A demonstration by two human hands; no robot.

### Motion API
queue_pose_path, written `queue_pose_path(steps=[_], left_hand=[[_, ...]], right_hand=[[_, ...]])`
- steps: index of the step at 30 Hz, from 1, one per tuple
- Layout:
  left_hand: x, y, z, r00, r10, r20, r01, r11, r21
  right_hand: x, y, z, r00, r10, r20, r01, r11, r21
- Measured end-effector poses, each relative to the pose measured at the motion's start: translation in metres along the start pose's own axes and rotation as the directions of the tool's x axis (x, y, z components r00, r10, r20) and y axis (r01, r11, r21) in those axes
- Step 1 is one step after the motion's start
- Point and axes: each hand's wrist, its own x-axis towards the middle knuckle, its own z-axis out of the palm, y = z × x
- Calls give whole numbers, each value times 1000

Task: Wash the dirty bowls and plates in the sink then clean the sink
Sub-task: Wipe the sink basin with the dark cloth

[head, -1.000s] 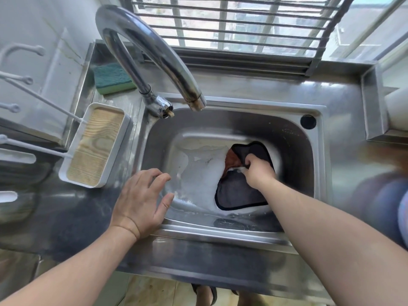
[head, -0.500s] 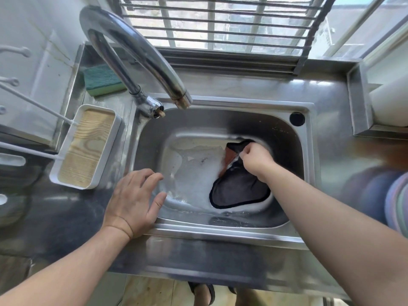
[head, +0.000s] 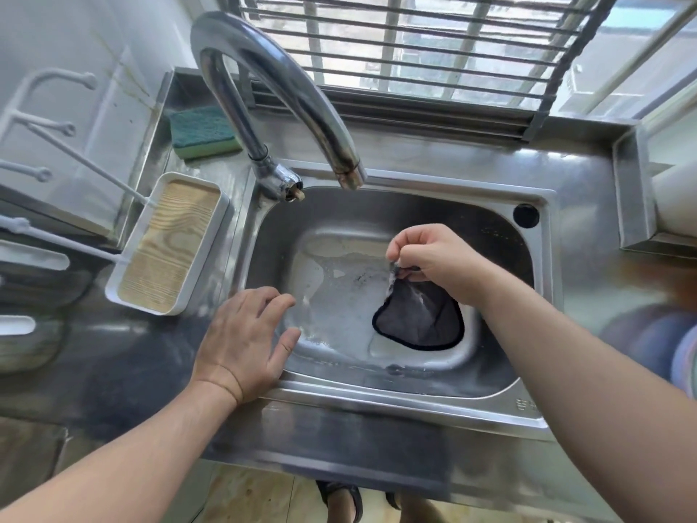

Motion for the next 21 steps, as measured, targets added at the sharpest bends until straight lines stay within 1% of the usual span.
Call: queue_pose_path(steps=[2, 5, 9, 11, 13, 14, 15, 17, 18, 19, 21], left_hand=[[0, 0, 0, 1000, -3, 5, 3, 1000, -5], [0, -1, 1, 1000, -9, 14, 9, 1000, -6], [0, 0, -1, 1000, -6, 2, 6, 1000, -2], [0, 1, -1, 1000, 2, -10, -2, 1000, -9], [0, 1, -1, 1000, 2, -15, -3, 1000, -18], [0, 1, -1, 1000, 0, -16, 0, 1000, -22], [-1, 1, -1, 1000, -2, -17, 2, 1000, -25], [-1, 2, -1, 1000, -4, -20, 3, 1000, -28], [-1, 2, -2, 1000, -3, -19, 2, 1000, -25], [0, 2, -2, 1000, 0, -17, 0, 1000, -22], [0, 2, -1, 1000, -3, -13, 3, 1000, -19]], right_hand=[[12, -10, 18, 999, -14, 53, 16, 999, -45], [42, -14, 57, 994, -42, 98, 58, 983, -172], [73, -10, 107, 982, -111, 151, 164, 901, -402], [75, -1, 113, 983, -128, 132, 179, 840, -513], [68, 18, 108, 984, -160, 84, 176, 742, -647], [62, 30, 103, 985, -151, 87, 168, 688, -706], [55, 44, 100, 987, -103, 121, 159, 636, -755], [42, 69, 96, 971, 53, 232, 170, 529, -831], [37, 79, 95, 952, 125, 279, 196, 455, -869], [34, 87, 95, 936, 165, 310, 235, 361, -902], [33, 102, 94, 927, 162, 339, 313, 163, -936]])
